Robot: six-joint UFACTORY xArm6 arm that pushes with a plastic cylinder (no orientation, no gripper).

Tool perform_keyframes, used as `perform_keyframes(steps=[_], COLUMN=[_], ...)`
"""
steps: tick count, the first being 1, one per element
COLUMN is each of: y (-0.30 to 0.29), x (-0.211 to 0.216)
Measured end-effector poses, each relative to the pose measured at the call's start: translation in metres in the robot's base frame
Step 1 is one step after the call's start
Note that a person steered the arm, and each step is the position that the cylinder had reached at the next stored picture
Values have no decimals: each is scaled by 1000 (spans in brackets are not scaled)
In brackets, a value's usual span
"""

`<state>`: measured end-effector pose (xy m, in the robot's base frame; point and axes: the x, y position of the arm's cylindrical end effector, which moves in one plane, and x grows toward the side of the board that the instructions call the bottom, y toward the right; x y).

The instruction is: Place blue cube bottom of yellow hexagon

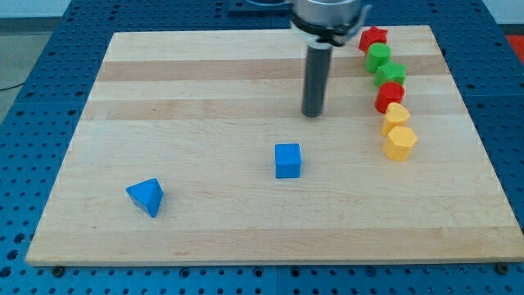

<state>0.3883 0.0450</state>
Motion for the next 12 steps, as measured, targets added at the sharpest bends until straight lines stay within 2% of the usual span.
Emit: perform_keyframes(steps=[3,5,6,8,12], y=[-81,-91,-91,-46,-42], x=[4,73,91,113,108])
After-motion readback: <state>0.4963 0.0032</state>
